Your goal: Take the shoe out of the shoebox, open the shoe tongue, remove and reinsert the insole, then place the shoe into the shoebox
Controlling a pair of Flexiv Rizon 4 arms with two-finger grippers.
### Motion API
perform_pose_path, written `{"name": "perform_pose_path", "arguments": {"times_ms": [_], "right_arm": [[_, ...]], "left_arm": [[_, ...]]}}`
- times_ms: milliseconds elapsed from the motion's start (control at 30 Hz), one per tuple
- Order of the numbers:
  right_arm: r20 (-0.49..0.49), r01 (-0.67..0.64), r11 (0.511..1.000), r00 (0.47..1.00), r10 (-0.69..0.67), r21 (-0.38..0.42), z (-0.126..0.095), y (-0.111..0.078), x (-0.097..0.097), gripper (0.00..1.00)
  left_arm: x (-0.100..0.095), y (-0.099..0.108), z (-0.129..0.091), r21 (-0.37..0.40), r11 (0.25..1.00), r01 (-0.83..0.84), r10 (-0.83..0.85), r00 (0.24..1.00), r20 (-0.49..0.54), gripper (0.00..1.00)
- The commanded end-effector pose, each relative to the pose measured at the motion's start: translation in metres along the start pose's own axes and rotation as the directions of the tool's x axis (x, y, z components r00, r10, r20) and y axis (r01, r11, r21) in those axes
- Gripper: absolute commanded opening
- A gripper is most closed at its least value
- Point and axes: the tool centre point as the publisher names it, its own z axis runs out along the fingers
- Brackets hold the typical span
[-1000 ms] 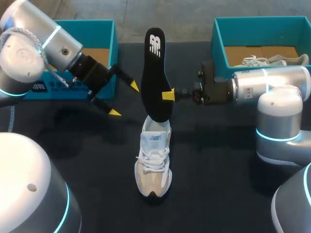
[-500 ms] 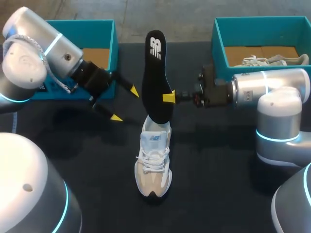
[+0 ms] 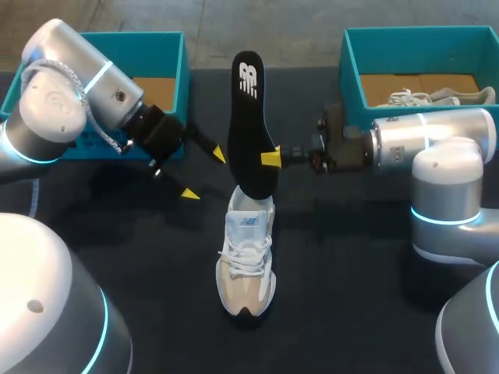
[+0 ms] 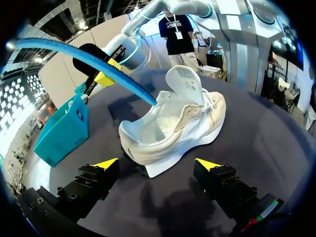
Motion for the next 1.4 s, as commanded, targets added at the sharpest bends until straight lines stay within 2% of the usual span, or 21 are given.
{"name": "perform_pose_path", "arguments": {"times_ms": [33, 567, 867, 1167, 1400], "right_arm": [[-0.007, 0.008, 1.000, 1.000, -0.008, 0.002, 0.002, -0.001, -0.002, 0.00], [-0.011, 0.003, 1.000, 1.000, -0.003, 0.000, 0.003, 0.000, -0.002, 0.00], [-0.010, 0.017, 1.000, 1.000, -0.017, -0.024, -0.002, 0.003, -0.011, 0.00], [-0.013, -0.014, 0.999, 1.000, 0.013, -0.031, 0.001, -0.007, -0.023, 0.00], [-0.003, -0.018, 0.999, 1.000, 0.018, -0.029, -0.001, -0.015, -0.021, 0.00]], "left_arm": [[0.001, 0.003, 0.000, 0.002, 1.000, 0.010, -0.010, 1.000, -0.003, 1.00], [0.001, 0.003, 0.000, 0.002, 1.000, 0.010, -0.010, 1.000, -0.003, 1.00], [0.001, 0.003, 0.000, 0.002, 1.000, 0.010, -0.010, 1.000, -0.003, 1.00], [0.001, 0.003, 0.000, 0.002, 1.000, 0.010, -0.010, 1.000, -0.003, 1.00], [0.001, 0.003, 0.000, 0.002, 1.000, 0.010, -0.010, 1.000, -0.003, 1.00]]}}
